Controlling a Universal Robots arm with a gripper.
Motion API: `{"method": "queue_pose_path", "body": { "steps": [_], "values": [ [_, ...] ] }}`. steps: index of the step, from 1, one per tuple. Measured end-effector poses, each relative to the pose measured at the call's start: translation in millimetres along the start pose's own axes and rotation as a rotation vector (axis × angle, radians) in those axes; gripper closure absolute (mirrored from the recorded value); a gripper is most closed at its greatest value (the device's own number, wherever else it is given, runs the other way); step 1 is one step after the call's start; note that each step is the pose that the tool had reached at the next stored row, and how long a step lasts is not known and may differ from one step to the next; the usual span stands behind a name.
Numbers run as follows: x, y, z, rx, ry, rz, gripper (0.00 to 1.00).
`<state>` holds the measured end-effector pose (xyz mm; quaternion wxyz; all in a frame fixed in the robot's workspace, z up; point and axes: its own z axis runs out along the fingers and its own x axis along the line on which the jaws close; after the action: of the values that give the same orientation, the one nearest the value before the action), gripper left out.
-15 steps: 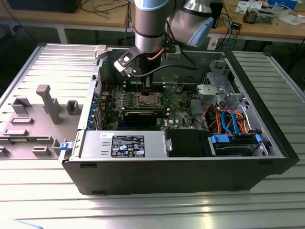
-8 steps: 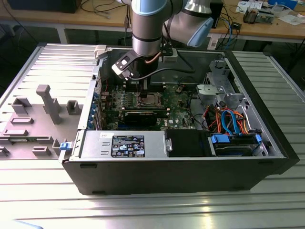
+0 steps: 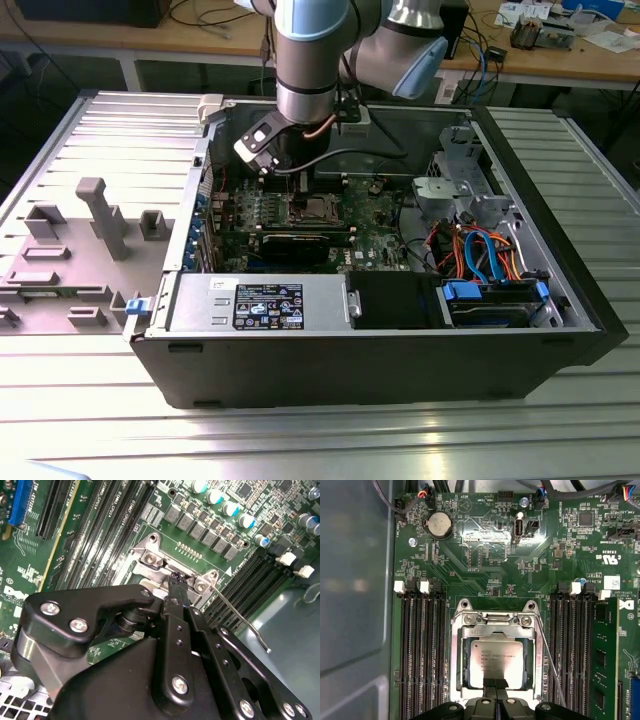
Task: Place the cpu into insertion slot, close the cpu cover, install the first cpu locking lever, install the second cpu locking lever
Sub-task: 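Install the first cpu locking lever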
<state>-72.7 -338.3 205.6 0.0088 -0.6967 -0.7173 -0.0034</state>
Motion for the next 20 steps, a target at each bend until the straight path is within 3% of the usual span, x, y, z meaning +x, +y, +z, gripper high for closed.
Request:
{"method": "queue_pose_path", "body": {
  "steps": [3, 10, 15, 20],
  "values": [
    [0.2, 0.0, -4.3, -0.0005, 0.0007, 0.000, 0.89],
    [0.1, 5.5, -5.8, -0.0005, 0.0000, 0.000, 0.89],
    [0.5, 5.4, -23.1, -0.0004, -0.0013, 0.000, 0.89],
    [1.3, 5.2, -46.7, -0.0002, -0.0062, 0.000, 0.89]
  ]
}}
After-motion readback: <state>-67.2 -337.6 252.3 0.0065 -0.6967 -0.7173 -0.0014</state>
